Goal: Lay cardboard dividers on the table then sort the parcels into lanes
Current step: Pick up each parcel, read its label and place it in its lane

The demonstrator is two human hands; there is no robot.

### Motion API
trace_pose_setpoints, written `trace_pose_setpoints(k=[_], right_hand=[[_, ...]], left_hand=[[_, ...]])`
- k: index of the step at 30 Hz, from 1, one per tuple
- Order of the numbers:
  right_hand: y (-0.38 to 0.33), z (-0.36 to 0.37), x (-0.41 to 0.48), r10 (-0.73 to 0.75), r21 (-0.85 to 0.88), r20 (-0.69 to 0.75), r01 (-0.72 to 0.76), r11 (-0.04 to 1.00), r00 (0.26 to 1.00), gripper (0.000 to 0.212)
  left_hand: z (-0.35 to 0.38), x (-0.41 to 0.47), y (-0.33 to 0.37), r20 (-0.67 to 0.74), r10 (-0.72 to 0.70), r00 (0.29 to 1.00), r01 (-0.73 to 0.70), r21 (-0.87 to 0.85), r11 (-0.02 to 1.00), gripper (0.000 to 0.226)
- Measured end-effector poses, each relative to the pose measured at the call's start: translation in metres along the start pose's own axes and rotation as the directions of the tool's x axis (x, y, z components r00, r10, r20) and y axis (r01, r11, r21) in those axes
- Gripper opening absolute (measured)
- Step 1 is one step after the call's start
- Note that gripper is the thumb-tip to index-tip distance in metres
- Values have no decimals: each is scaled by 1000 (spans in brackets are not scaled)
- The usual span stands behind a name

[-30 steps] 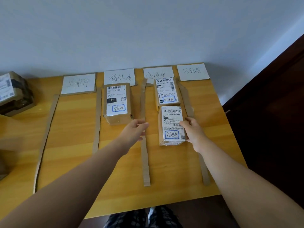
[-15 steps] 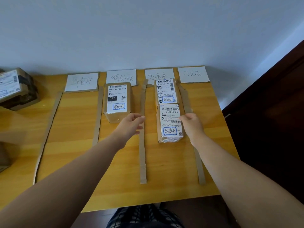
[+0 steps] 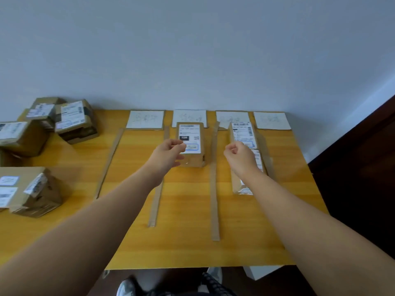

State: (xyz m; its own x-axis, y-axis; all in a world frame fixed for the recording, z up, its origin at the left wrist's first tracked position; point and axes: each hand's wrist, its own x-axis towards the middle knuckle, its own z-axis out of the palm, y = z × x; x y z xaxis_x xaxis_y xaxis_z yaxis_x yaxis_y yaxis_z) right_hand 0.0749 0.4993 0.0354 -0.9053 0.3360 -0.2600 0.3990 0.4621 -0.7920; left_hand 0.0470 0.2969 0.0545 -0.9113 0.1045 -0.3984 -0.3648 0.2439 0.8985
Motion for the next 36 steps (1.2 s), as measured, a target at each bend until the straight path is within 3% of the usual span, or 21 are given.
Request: trace_pose_setpoints(k=[6,12,17,27,31,36], right_hand=[[-60,89,-21,-42,-3,88,43,999,995,17],[-124,200,-41,-5,101,132,-9,995,991,19],[-166,260,-43,14,144,155,-36,989,988,15],[-214,317,-2,31,63,209,-45,997,977,23],[-221,335,19,46,21,260,-53,998,964,23],[-235,363,47,113,-16,299,-113,993,948,38]], left_hand=[[-107,-6,-18,-70,27,997,-26,9,1000,28],[-229,-2,-38,-150,32,988,-23,59,998,20],[-302,9,-44,-153,37,988,-24,86,996,29],[-361,68,-53,-170,-28,985,35,39,999,19],[-381,92,-61,-205,-94,974,95,-1,995,27],[-405,127,-70,-204,-176,963,176,-16,984,27]])
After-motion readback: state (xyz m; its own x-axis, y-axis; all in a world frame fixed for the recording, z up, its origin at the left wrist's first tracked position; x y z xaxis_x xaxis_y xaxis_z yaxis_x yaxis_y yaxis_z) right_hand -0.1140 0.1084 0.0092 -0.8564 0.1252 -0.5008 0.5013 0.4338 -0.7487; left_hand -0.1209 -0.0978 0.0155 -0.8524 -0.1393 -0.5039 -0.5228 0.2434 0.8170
